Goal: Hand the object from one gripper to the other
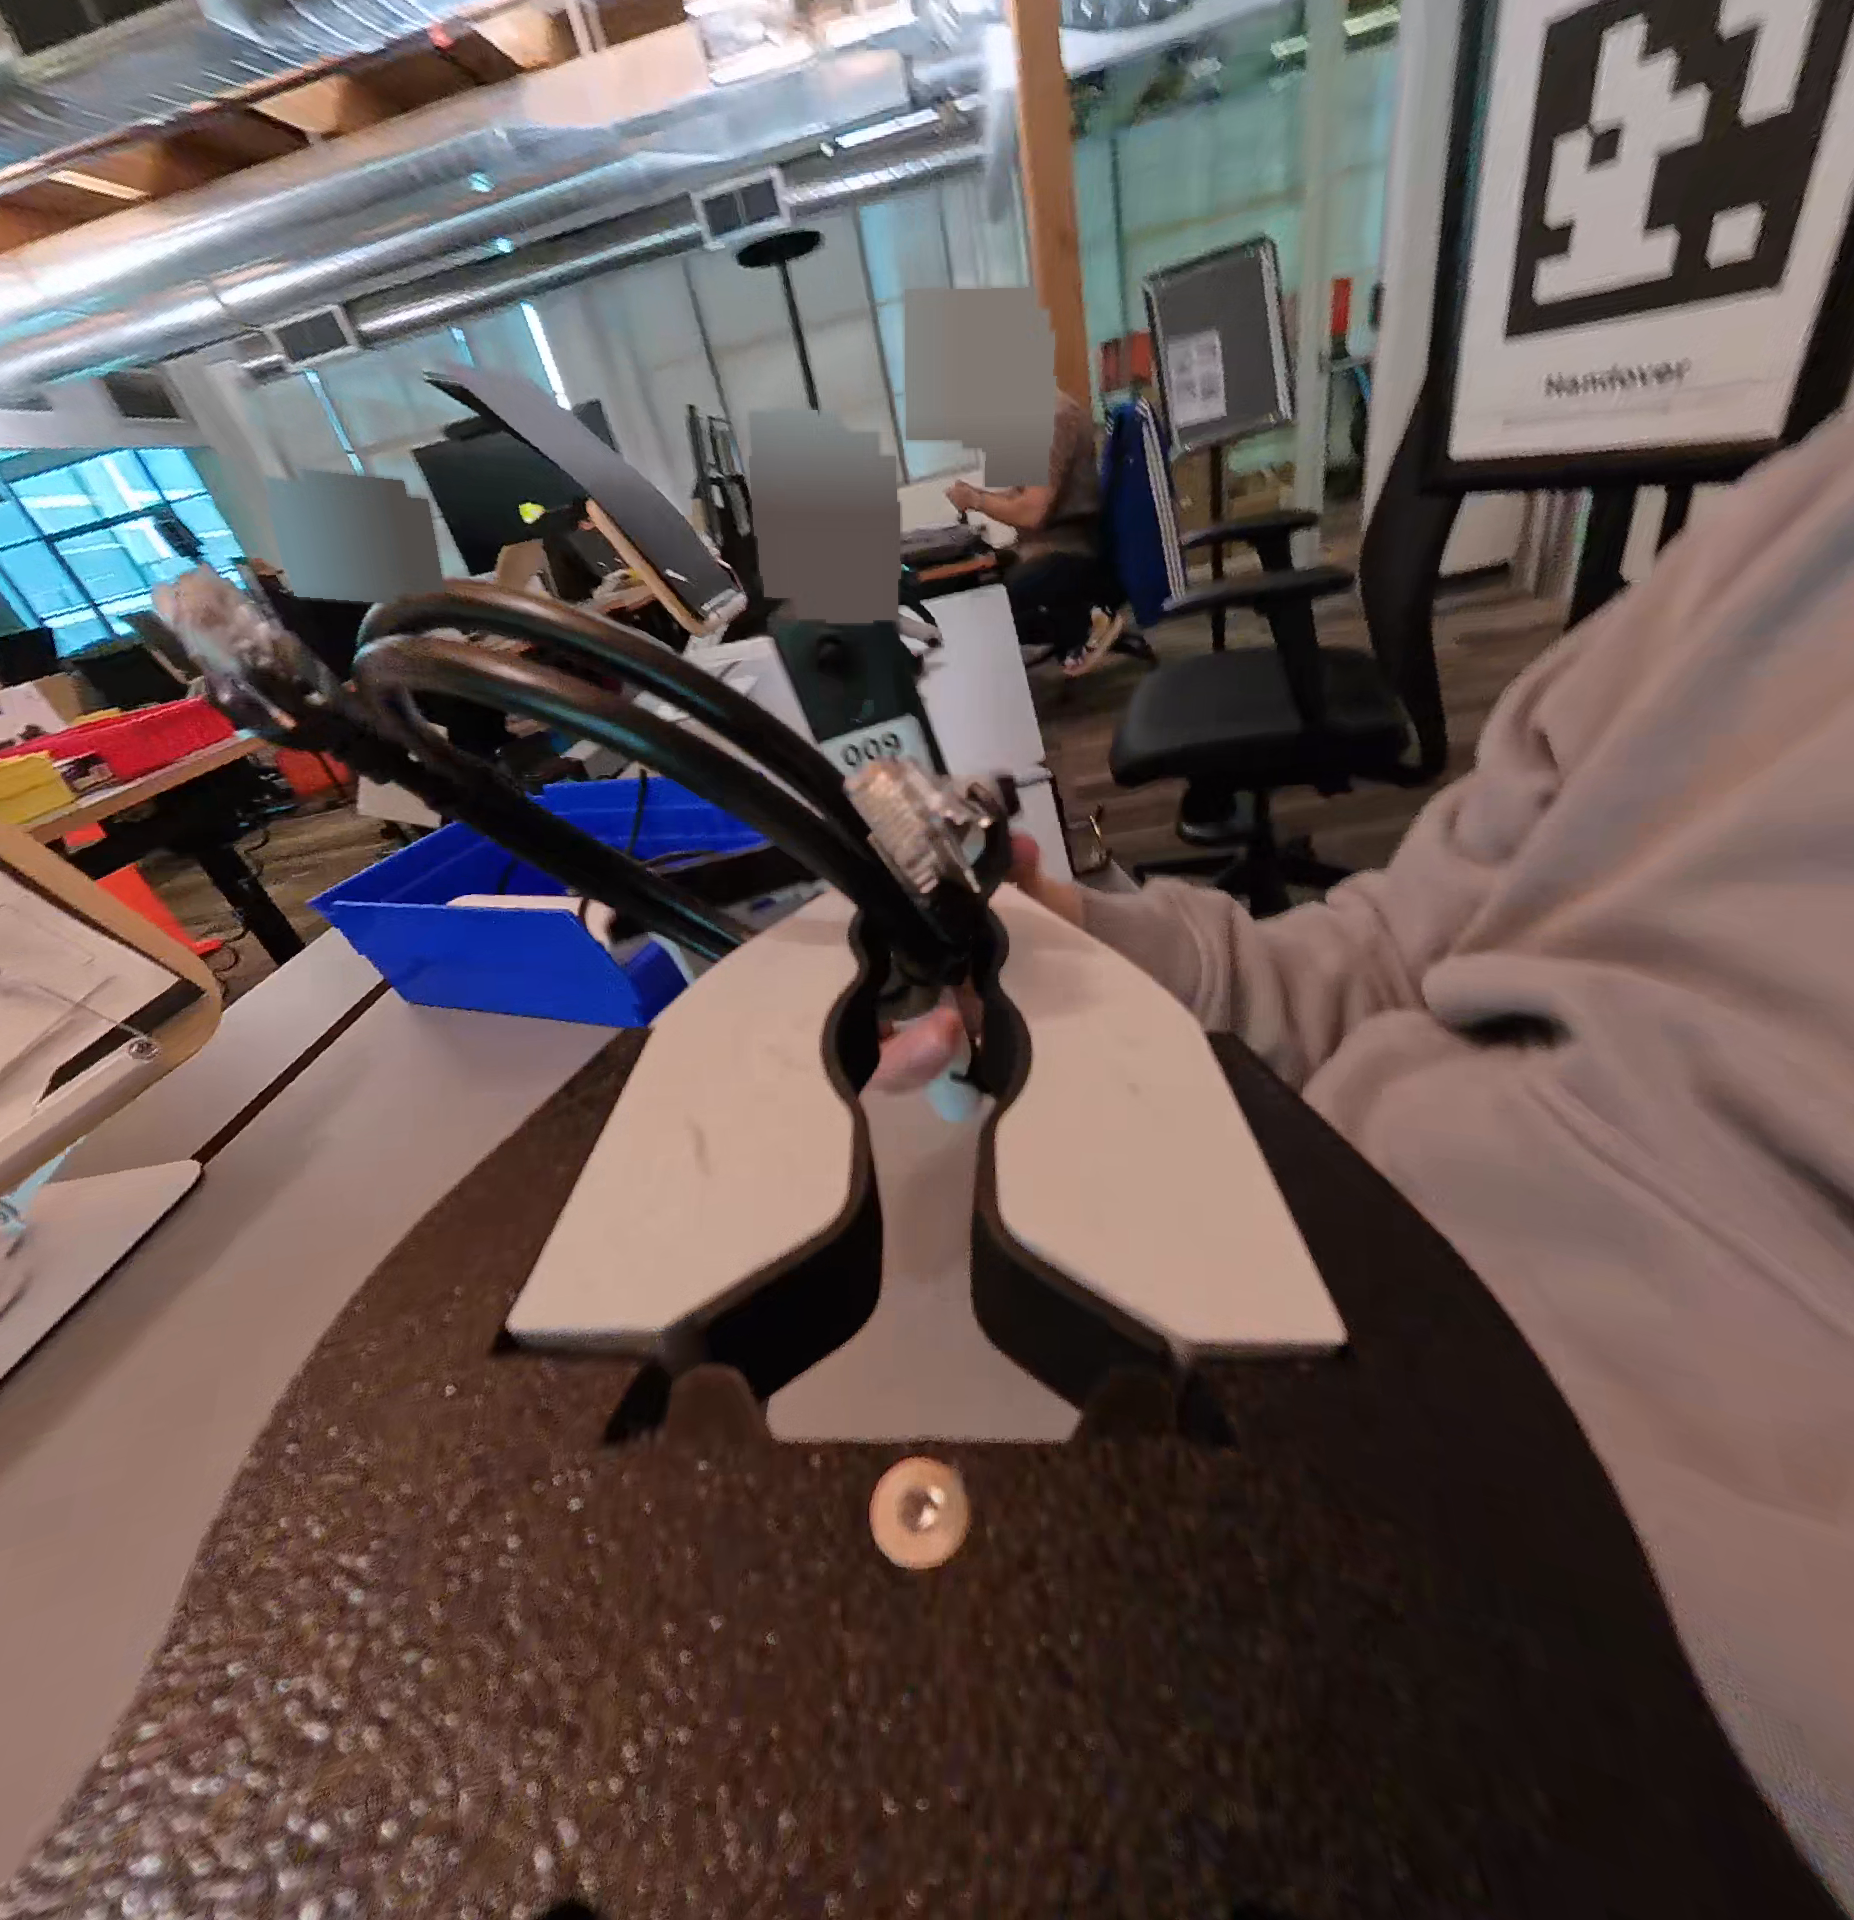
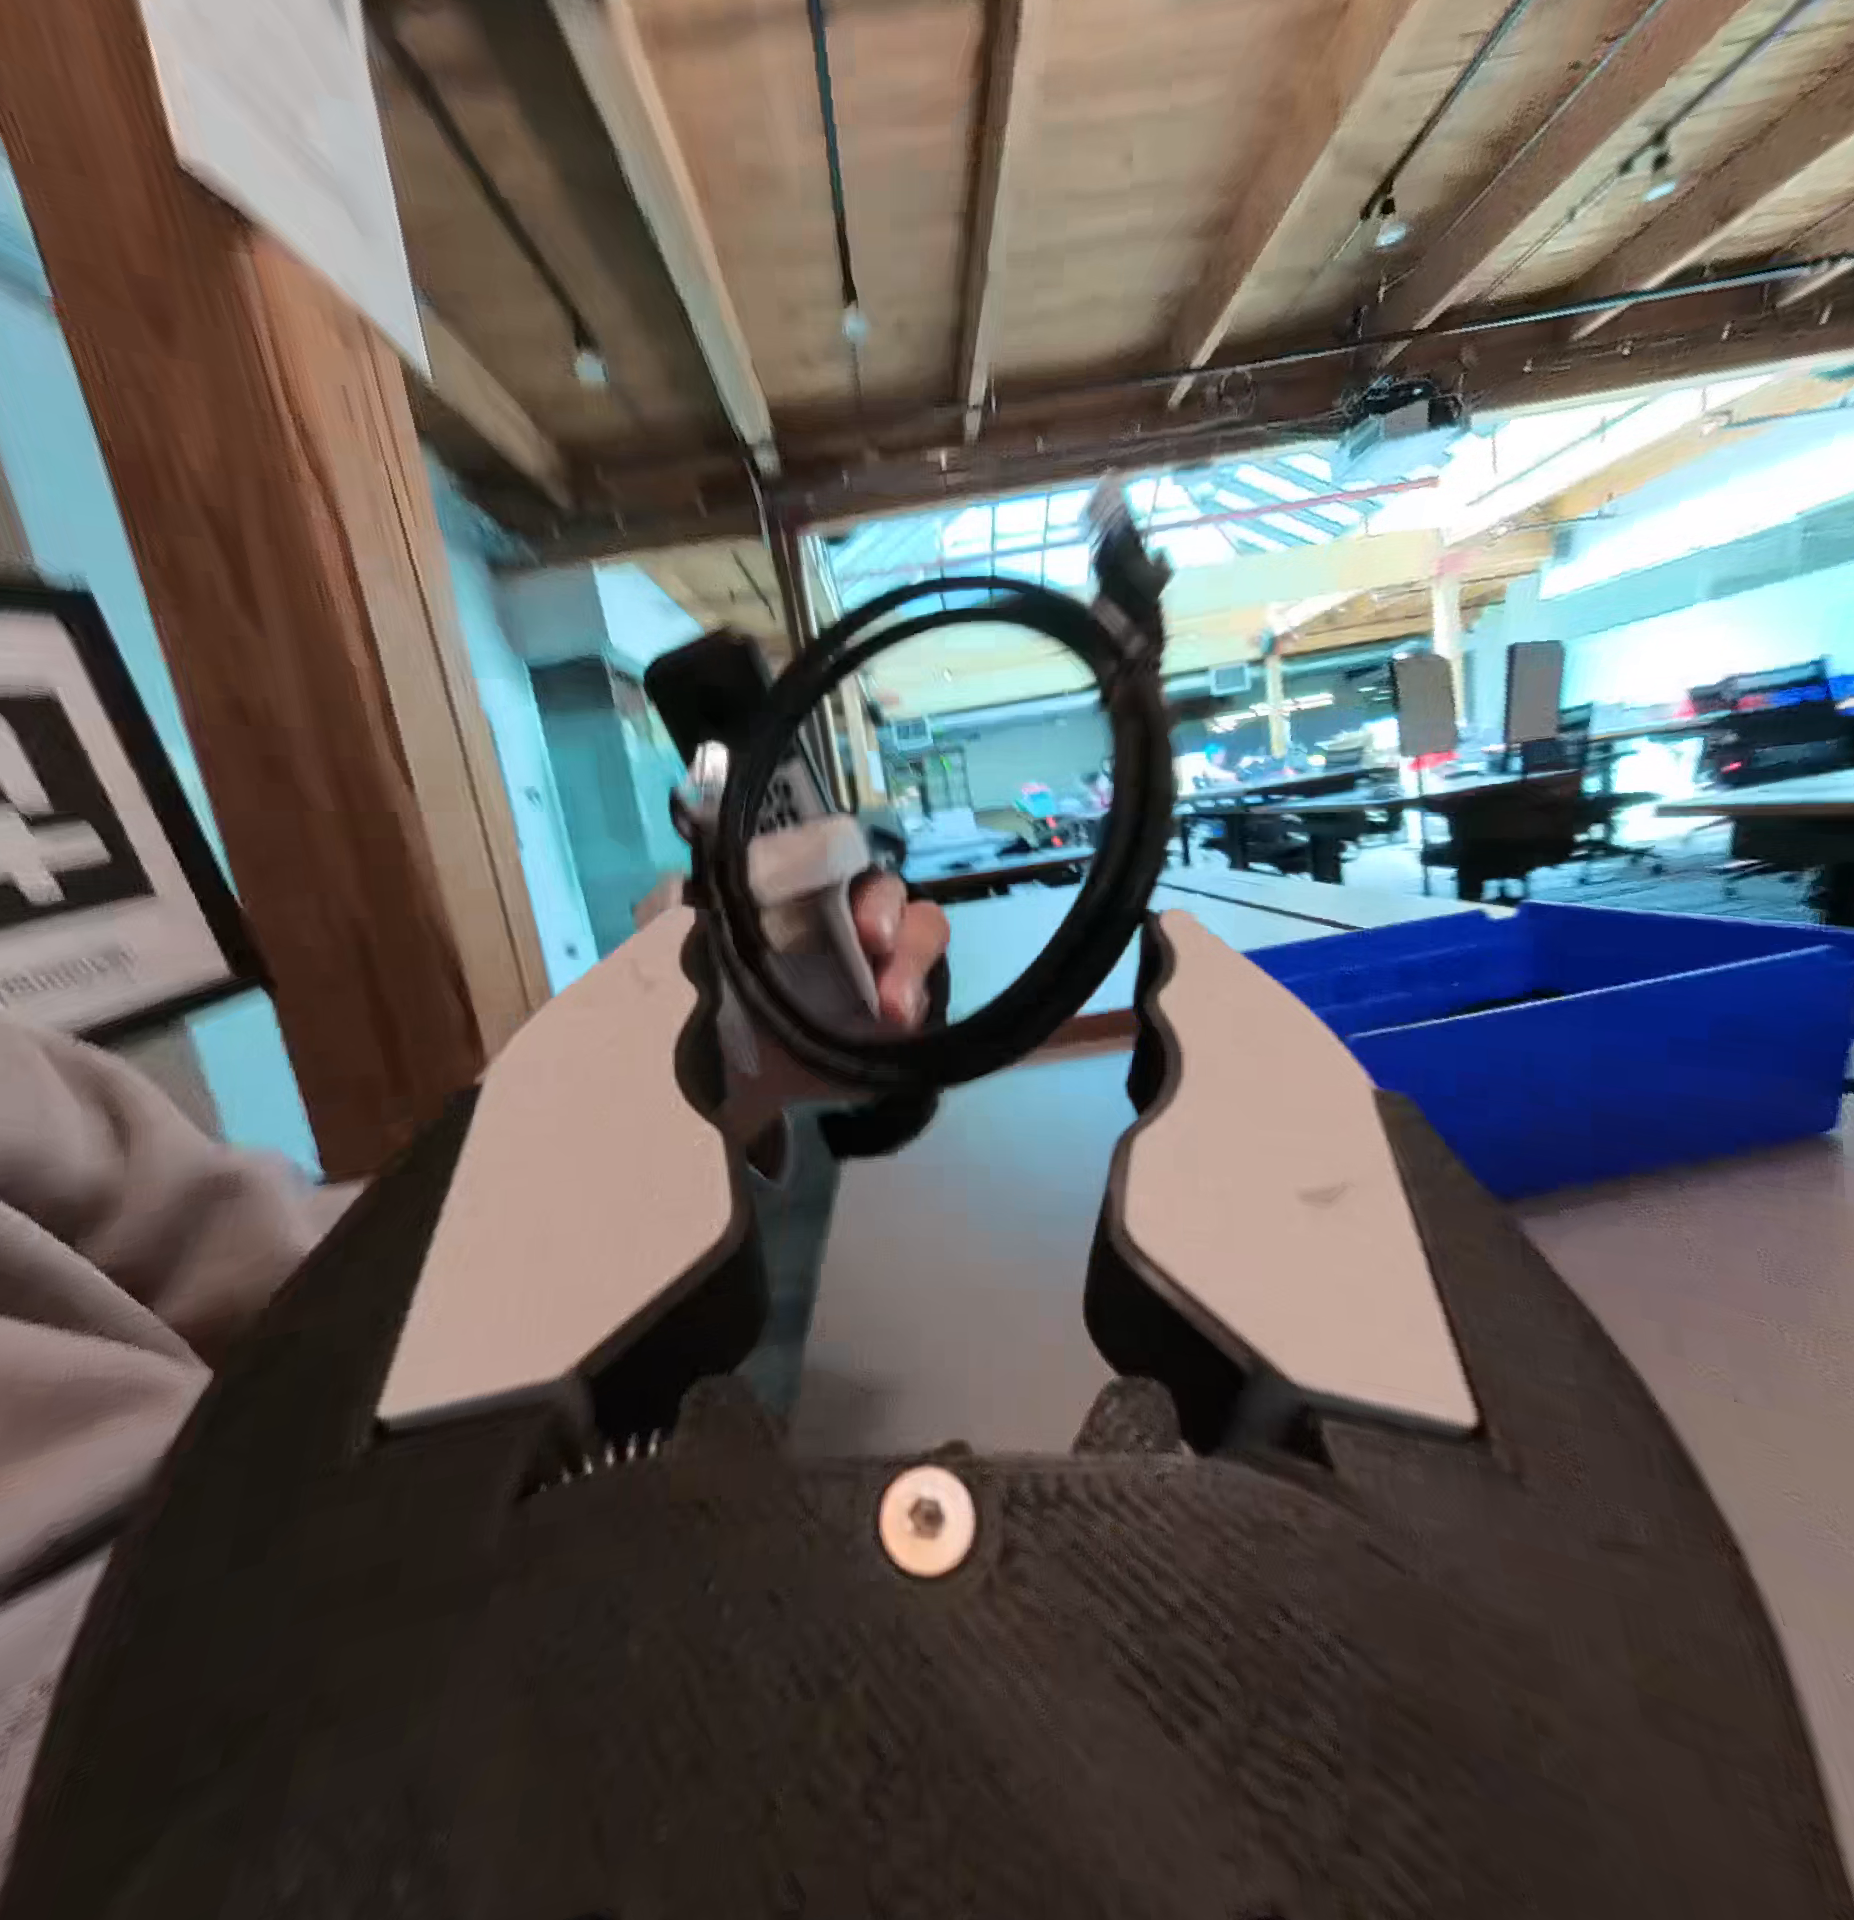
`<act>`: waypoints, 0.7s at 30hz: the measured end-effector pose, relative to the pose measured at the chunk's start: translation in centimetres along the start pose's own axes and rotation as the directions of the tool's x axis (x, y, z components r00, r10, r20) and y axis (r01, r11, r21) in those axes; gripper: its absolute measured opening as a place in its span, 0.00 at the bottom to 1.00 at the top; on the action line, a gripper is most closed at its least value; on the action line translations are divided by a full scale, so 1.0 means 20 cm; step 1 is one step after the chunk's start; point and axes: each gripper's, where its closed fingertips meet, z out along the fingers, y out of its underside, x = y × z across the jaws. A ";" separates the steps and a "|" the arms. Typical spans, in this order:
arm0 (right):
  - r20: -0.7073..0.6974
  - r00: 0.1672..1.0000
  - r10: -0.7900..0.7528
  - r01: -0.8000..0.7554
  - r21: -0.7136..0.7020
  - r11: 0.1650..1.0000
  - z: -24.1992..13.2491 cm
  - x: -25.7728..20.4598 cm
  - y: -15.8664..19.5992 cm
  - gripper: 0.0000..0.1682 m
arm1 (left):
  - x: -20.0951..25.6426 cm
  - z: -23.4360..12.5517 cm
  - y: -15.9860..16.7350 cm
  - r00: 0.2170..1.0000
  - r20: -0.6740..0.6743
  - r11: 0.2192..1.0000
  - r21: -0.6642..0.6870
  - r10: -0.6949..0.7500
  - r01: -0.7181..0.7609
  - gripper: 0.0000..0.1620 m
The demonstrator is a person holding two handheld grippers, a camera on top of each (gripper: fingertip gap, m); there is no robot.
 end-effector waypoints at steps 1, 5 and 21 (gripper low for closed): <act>-0.006 0.999 0.046 -0.046 0.024 0.999 -0.01 0.02 -0.03 0.43 | 0.02 -0.02 0.01 1.000 -0.022 1.000 -0.014 0.014 -0.014 0.09; -0.073 0.993 0.095 -0.094 0.012 0.996 -0.05 0.11 0.00 0.43 | 0.07 -0.06 0.01 0.995 -0.097 0.999 -0.004 0.036 -0.037 0.09; -0.026 0.999 -0.020 0.020 -0.023 1.000 0.01 0.07 0.04 0.06 | 0.02 -0.11 0.09 0.996 -0.075 0.999 0.000 0.053 -0.053 0.08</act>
